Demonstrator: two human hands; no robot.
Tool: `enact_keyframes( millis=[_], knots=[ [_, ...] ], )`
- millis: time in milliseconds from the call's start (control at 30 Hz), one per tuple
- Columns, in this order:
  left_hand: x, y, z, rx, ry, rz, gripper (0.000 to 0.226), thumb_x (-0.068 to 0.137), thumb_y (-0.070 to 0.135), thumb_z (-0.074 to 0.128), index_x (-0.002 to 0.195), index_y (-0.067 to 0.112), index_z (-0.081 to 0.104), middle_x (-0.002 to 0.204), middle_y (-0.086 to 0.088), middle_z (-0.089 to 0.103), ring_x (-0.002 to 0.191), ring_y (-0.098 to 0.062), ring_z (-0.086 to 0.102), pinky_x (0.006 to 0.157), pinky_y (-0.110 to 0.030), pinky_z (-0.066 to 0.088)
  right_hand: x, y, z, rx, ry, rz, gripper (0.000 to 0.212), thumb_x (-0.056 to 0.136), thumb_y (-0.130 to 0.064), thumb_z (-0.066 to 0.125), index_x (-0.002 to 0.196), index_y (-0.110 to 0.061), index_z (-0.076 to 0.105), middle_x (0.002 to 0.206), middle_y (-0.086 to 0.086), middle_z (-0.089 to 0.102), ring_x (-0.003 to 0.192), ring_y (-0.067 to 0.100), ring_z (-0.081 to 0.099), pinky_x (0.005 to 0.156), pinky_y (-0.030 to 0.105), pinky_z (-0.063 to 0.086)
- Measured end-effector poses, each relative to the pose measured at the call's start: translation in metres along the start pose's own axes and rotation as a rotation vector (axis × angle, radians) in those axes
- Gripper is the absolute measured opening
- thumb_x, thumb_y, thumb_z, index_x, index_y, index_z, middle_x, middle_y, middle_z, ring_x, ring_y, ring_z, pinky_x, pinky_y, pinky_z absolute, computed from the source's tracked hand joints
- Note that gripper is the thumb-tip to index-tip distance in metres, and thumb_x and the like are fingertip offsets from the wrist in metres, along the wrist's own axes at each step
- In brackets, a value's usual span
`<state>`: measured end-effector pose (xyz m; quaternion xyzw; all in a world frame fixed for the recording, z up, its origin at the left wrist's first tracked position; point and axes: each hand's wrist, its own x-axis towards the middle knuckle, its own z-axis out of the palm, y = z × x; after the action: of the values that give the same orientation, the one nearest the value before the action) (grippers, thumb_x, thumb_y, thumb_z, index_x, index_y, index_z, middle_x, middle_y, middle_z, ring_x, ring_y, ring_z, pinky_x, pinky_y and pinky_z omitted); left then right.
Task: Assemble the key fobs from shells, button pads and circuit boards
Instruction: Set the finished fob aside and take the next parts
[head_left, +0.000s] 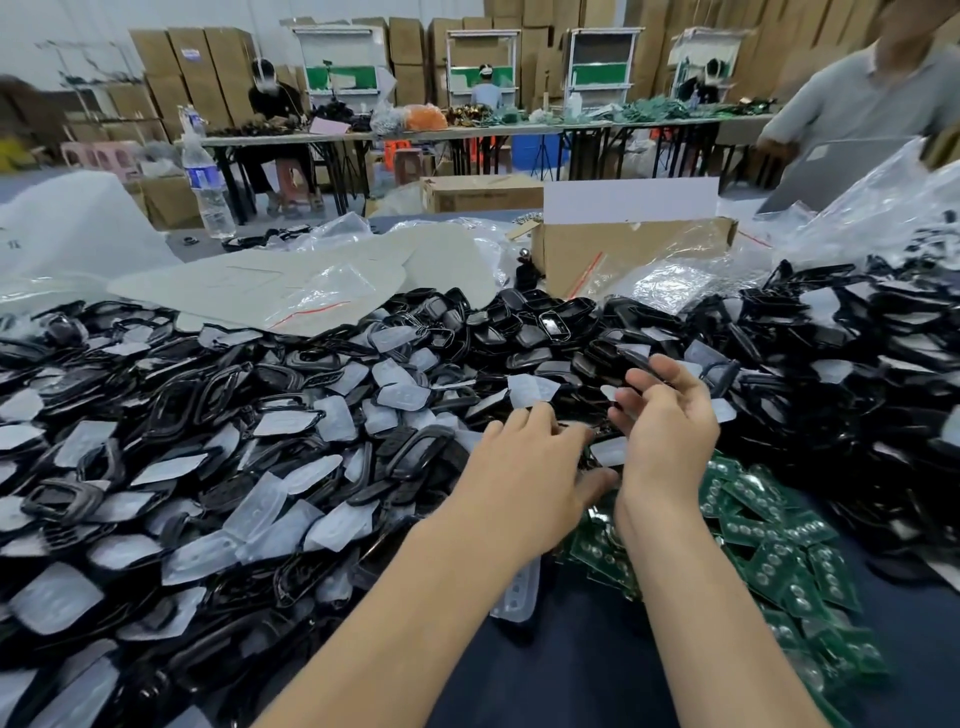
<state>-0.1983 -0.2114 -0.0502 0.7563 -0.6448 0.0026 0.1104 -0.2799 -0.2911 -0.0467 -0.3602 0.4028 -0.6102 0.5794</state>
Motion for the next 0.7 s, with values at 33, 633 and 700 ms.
enact_keyframes(
  millis=[33,633,700],
  knots=[
    [0.002,0.001,0.0,0.01,-0.008,0.003,0.055,0.101,0.058,0.04,0.145,0.025,0.045,0.126,-0.006,0.051,0.119,-0.026,0.046,0.098,-0.037,0.035,0.001,-0.001,0.0,0.024,0.016,0.01,0.033,0.101,0.0,0.038,0.101,-0.023,0.061,0.092,-0.002,0.066,0.068,0.004,0.063,0.06,0.016,0.052],
    [-0.013,0.002,-0.005,-0.008,-0.087,0.24,0.055,0.092,0.064,0.041,0.134,0.031,0.051,0.118,0.006,0.047,0.11,-0.015,0.039,0.093,-0.034,0.034,0.004,-0.01,-0.004,0.208,0.155,0.029,0.034,0.095,0.005,0.037,0.093,-0.021,0.061,0.083,-0.001,0.063,0.053,0.004,0.056,0.054,0.021,0.049],
    [-0.016,0.006,-0.002,0.103,-0.13,0.265,0.064,0.09,0.066,0.043,0.14,0.028,0.046,0.128,0.001,0.042,0.117,-0.019,0.036,0.095,-0.035,0.031,0.001,-0.014,-0.002,0.182,0.117,-0.008,0.035,0.096,0.004,0.038,0.092,-0.023,0.061,0.08,-0.004,0.063,0.052,0.004,0.056,0.054,0.021,0.049]
  ],
)
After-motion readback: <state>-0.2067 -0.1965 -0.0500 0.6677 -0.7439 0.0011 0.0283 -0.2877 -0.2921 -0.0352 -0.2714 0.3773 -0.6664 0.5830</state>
